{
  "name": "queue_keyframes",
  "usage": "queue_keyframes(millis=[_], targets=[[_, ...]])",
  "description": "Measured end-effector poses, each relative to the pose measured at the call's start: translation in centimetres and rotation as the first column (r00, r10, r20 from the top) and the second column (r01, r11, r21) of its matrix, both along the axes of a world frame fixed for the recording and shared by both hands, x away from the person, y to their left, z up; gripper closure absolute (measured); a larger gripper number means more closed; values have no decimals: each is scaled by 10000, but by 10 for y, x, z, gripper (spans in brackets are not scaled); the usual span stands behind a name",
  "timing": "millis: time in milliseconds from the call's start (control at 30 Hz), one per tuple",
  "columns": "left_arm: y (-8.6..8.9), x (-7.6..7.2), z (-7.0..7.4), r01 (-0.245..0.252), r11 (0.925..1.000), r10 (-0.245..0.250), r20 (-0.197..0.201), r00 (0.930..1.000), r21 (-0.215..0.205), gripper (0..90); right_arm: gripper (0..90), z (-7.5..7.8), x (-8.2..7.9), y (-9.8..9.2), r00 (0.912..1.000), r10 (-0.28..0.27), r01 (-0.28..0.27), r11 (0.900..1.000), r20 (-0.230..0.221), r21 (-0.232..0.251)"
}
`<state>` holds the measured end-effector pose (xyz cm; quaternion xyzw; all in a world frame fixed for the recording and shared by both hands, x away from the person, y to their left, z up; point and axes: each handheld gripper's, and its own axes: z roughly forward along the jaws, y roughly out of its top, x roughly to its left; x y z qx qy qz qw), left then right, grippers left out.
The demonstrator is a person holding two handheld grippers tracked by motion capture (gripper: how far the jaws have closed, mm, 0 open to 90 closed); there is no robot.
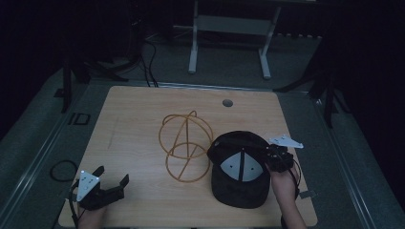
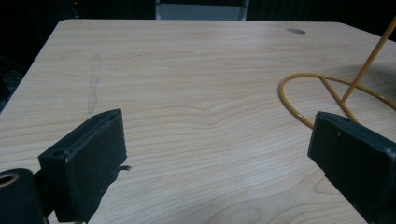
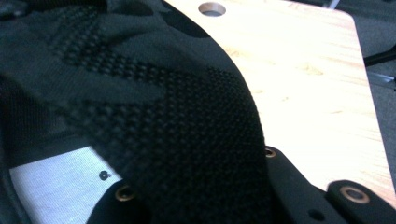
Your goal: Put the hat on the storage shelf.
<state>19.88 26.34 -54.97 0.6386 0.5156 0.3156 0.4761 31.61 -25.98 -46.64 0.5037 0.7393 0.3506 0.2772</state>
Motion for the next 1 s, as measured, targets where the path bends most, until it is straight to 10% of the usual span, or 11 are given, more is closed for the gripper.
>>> queue_keyframes(millis=[533,1000], targets=[[-39,-7,18,1473,9882,-1467,160,9890,-418,49,890,48,-22,-10,9928,139,-240,9962,1191,836],[-100,-12,22,3153,9489,-3145,463,9481,-112,57,889,72,-36,-18,9835,120,-312,9941,1804,1040]])
